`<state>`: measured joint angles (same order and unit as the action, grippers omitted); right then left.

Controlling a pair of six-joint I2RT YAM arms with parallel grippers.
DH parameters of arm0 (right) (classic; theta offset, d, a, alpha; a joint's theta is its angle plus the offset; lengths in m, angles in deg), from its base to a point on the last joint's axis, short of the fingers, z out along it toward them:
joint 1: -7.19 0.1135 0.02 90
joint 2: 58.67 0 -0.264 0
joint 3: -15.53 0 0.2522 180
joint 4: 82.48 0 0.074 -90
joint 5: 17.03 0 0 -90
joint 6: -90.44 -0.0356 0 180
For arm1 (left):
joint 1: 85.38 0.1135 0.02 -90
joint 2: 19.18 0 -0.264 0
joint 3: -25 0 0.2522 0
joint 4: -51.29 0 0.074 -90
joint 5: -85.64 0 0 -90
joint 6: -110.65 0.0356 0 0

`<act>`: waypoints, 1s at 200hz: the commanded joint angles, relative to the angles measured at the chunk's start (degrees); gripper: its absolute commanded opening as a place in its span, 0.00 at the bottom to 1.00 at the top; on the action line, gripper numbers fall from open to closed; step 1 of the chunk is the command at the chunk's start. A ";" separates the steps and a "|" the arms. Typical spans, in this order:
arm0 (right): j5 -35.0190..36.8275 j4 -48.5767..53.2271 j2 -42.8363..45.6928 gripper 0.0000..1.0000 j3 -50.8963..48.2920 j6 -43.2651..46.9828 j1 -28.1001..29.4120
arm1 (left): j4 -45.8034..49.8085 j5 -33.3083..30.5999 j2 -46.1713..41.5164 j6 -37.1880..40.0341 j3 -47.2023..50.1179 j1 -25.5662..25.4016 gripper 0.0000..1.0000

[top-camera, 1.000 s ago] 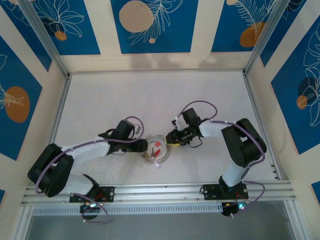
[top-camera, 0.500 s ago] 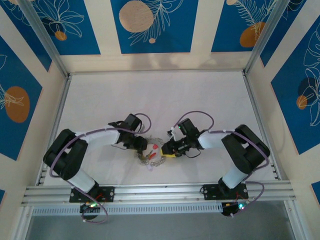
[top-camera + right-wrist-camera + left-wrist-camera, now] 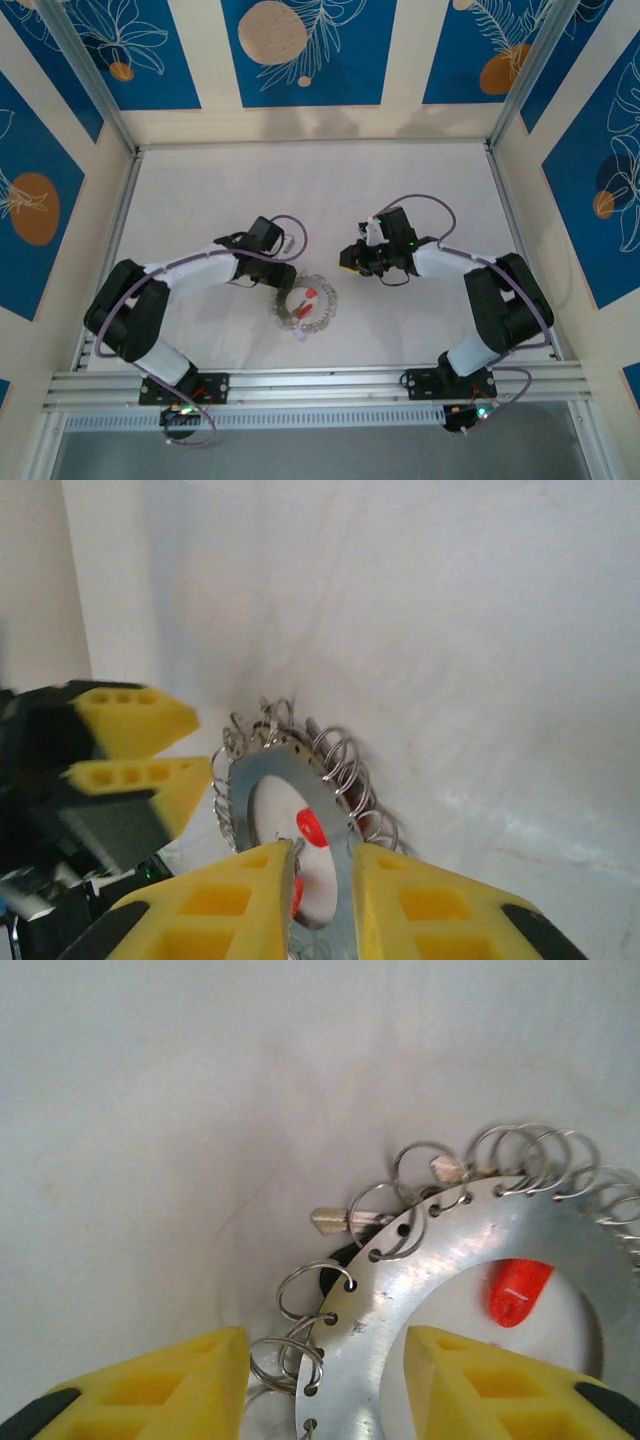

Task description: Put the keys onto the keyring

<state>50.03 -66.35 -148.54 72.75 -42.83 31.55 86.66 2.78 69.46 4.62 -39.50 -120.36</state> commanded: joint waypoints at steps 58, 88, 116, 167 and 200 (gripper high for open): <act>-10.71 -6.84 -12.85 0.09 1.41 -11.98 0.05 | -7.08 4.11 -10.32 3.88 7.28 0.53 0.44; -11.33 -6.70 -14.20 0.13 2.08 -12.28 0.64 | -8.13 4.67 -11.05 3.79 8.96 0.51 0.44; -10.40 -6.63 -15.68 0.16 2.86 -12.79 2.14 | -8.68 5.03 -11.82 4.35 9.79 0.44 0.45; -9.52 -7.12 -17.75 0.17 3.65 -14.21 3.83 | -10.44 5.21 -12.41 3.59 12.46 0.35 0.44; -9.26 -7.09 -17.70 0.18 3.60 -14.77 4.36 | -12.98 5.61 -12.59 1.96 14.57 0.36 0.44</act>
<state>41.03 -74.52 -164.40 75.94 -56.18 34.52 76.34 6.89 58.00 7.55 -26.61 -120.25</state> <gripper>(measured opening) 0.174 0.444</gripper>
